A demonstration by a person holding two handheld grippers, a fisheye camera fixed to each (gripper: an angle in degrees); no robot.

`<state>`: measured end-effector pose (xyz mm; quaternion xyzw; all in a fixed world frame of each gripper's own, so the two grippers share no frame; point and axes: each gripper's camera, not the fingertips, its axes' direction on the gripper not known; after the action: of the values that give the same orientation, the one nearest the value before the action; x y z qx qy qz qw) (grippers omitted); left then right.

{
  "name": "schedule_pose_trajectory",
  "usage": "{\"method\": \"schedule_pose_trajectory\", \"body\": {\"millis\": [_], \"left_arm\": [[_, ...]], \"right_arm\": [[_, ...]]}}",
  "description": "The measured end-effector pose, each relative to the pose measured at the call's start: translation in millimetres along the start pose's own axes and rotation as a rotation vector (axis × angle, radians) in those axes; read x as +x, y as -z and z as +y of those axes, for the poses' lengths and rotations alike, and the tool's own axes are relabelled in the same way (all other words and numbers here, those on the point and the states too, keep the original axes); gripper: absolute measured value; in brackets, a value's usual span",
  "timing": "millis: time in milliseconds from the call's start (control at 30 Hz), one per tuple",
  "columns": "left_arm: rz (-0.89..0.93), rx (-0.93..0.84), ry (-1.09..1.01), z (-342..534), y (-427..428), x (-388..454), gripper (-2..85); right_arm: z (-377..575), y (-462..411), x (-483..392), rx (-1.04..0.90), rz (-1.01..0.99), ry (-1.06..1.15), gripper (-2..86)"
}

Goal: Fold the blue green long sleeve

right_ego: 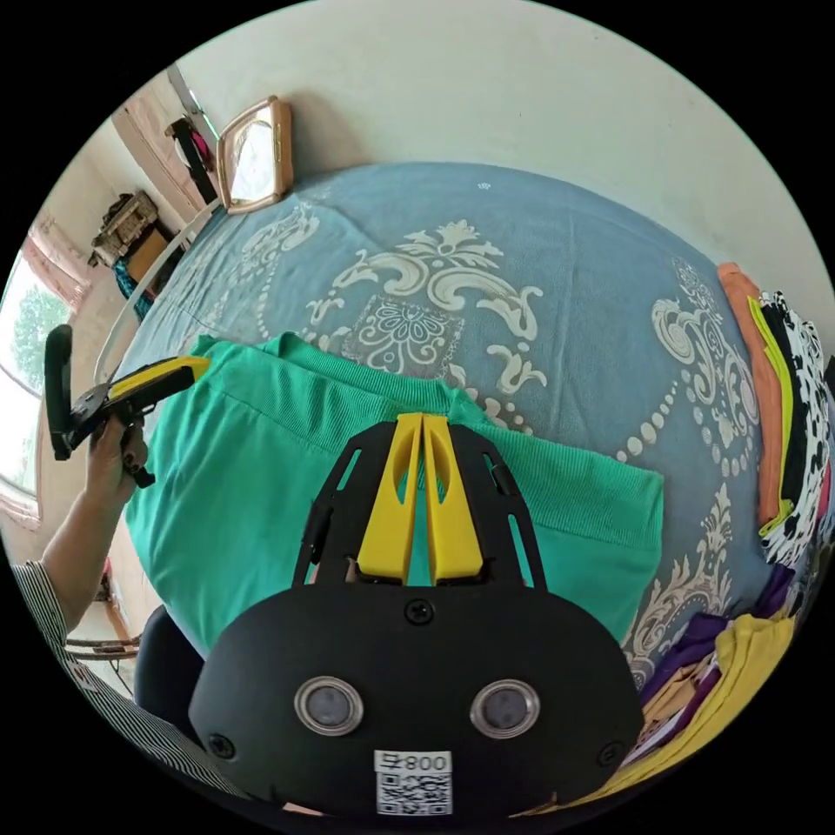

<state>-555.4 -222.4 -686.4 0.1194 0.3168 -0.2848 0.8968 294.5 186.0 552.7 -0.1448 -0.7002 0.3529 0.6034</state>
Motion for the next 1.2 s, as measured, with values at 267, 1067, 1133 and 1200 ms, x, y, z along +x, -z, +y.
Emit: {"method": "schedule_pose_trajectory", "body": {"millis": [267,1067,1133,1200], "left_arm": [[0.019,0.073,0.049,30.5,28.8,-29.2,0.2],[0.204,-0.058,0.199,200.8,100.3,-86.8,0.1],[0.201,-0.051,0.152,202.4,109.8,-78.4,0.1],[0.187,-0.06,0.133,212.5,110.5,-72.5,0.1]], "right_arm": [[32.3,32.7,17.8,0.1,-0.066,-0.069,0.0],[277.5,130.2,60.2,-0.05,-0.18,-0.261,0.0],[292.2,167.5,58.8,0.037,-0.161,-0.262,0.0],[310.0,178.2,61.4,0.034,-0.176,-0.278,0.0]]}}
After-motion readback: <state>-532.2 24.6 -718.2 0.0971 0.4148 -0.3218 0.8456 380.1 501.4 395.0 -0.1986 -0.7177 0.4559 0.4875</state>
